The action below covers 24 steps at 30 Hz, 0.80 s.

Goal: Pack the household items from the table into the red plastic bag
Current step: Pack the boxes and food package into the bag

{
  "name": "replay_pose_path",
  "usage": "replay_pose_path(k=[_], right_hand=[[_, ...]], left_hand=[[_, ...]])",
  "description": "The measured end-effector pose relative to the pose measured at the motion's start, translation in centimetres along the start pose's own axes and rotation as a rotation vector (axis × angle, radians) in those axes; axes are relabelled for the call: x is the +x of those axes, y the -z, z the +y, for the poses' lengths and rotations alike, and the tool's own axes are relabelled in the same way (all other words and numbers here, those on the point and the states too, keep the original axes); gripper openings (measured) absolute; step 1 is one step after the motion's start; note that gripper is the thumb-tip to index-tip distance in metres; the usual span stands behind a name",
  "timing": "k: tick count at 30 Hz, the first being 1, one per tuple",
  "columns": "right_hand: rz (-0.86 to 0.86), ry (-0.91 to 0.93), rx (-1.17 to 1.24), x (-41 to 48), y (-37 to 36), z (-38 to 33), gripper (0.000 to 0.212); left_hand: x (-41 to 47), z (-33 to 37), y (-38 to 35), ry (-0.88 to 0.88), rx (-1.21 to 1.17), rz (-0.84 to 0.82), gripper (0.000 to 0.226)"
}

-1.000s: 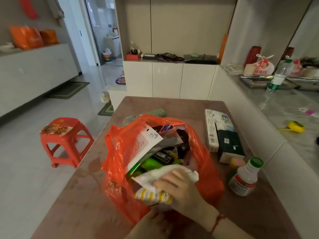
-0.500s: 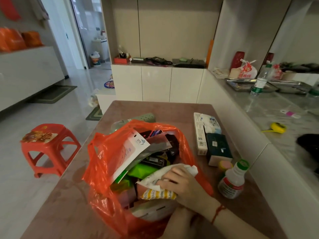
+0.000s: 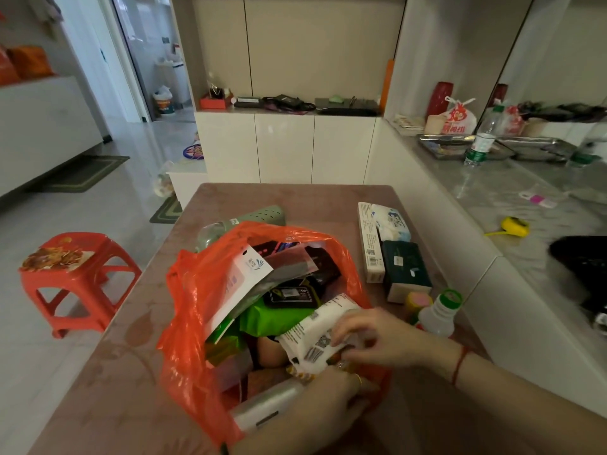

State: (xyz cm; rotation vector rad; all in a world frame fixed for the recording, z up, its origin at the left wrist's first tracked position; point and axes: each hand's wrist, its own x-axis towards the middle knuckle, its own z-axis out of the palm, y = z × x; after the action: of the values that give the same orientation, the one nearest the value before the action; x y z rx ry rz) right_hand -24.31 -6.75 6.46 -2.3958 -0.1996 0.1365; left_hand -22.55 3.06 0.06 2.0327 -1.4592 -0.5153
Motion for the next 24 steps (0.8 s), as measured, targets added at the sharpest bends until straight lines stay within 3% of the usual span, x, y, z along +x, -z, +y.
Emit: replay_pose_path(k=[2, 5, 6, 8, 10, 13, 16, 18, 21, 24], right_hand=[[0.049, -0.064, 0.147, -1.8, 0.0, -0.3, 0.018], [-0.135, -0.092, 0.064, -3.9, -1.9, -0.2, 0.031], [-0.226, -0.096, -0.068, -4.4, -2.2, 0.1, 0.041], [-0.333, -0.051, -0.448, -4.5, -2.0, 1.5, 0.059], [-0.353, -0.053, -0.707, -3.8, -1.2, 2.4, 0.045], [-0.325, -0.049, -0.819, -2.5, 0.2, 2.4, 0.027], [-0.393, -0.019, -0.905, -1.7, 0.9, 2.3, 0.027], [-0.437, -0.01, -0.983, -1.5, 1.0, 2.6, 0.027], [-0.449, -0.086, -1.059, -1.2, 2.1, 2.4, 0.037], [-0.418, -0.205, -1.145, -1.0, 3.9, 2.2, 0.033]], left_hand=[[-4.9, -1.4, 3.9, -0.072, -0.021, -0.046, 0.031], [-5.6, -1.9, 4.7, -0.142, 0.107, -0.058, 0.035], [-5.6, -1.4, 4.6, -0.16, 0.135, -0.136, 0.031], [-5.3, -2.3, 4.7, -0.2, 0.136, -0.142, 0.027], [-5.3, -2.7, 5.8, -0.23, 0.177, -0.14, 0.025], [-5.2, -3.0, 5.7, -0.377, 0.368, -0.029, 0.023], [-4.3, -3.3, 6.1, -0.229, 0.645, -0.012, 0.051], [-3.9, -3.5, 6.3, -0.106, 0.682, 0.006, 0.07], [-3.6, -3.5, 7.3, -0.081, 0.633, -0.064, 0.071], [-4.5, -4.9, 8.4, -0.103, 0.685, -0.106, 0.074]])
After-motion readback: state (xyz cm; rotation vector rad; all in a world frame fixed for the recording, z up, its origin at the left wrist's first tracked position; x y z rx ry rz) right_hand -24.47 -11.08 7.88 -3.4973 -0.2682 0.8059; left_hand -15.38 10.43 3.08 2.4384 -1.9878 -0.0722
